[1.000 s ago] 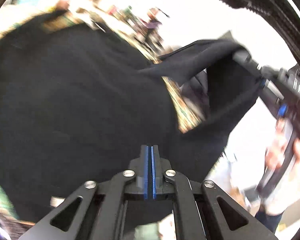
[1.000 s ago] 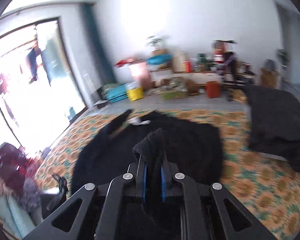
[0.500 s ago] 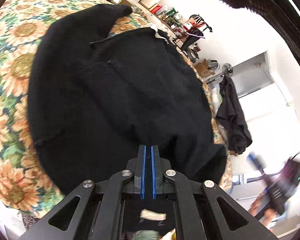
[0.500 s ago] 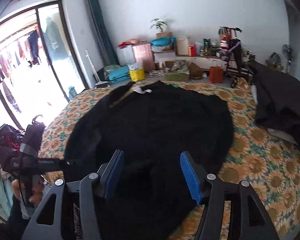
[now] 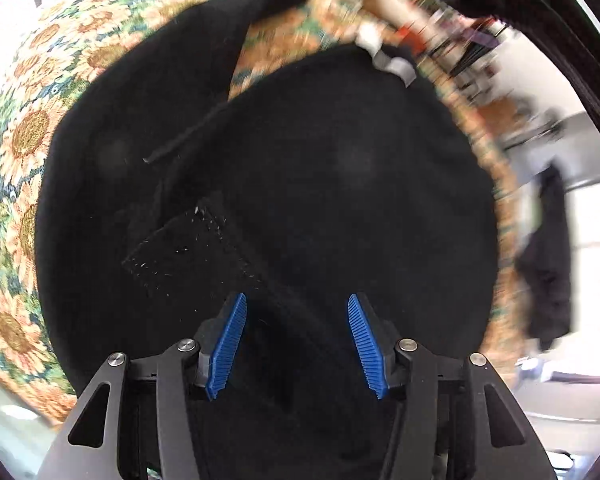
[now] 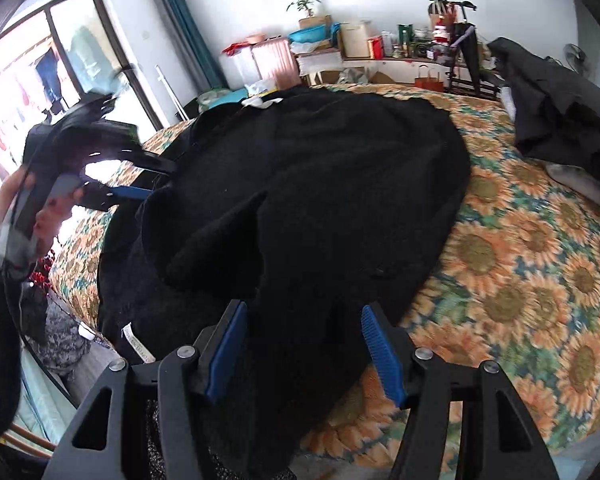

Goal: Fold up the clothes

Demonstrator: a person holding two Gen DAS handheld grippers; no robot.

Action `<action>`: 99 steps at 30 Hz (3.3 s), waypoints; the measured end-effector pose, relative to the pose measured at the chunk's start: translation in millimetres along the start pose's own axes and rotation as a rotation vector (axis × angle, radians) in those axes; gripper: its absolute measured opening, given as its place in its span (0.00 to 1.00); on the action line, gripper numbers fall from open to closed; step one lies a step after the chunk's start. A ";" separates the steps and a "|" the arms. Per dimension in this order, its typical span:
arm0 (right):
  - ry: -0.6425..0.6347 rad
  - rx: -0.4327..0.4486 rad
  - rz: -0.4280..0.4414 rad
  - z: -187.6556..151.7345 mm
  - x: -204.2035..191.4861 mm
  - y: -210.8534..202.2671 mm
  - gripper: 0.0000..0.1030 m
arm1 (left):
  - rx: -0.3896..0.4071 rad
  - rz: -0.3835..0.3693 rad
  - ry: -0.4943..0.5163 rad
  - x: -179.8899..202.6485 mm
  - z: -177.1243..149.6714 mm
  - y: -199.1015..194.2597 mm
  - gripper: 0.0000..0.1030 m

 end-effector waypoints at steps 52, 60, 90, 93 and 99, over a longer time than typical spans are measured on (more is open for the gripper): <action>0.159 0.101 -0.014 -85.4 40.7 -63.6 0.50 | 0.092 0.396 0.346 82.5 4.5 46.3 0.04; 0.129 0.142 -0.012 -71.9 35.4 -70.6 0.50 | 0.339 -0.267 0.355 88.4 0.7 -71.4 0.03; -0.086 0.039 -0.100 -66.7 -10.4 -55.9 0.46 | 0.122 0.081 0.474 4.0 -120.2 -31.2 0.06; -0.157 0.019 -0.116 -53.7 -24.6 -39.4 0.26 | 0.093 0.018 0.576 48.2 -130.5 -7.1 0.06; -0.212 -0.125 -0.020 -87.5 -49.1 -16.2 0.06 | 0.037 0.161 0.642 28.3 -136.1 32.6 0.06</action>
Point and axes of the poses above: each gripper's, at about its wrist camera, not at the fingertips, and y roughly the way its jaws point, x to its right, z to its top, the point moved 4 cm from there along y, roughly the way its jaws point, and after that the axes turned 7 degrees about -y, right-handed, at the moved point
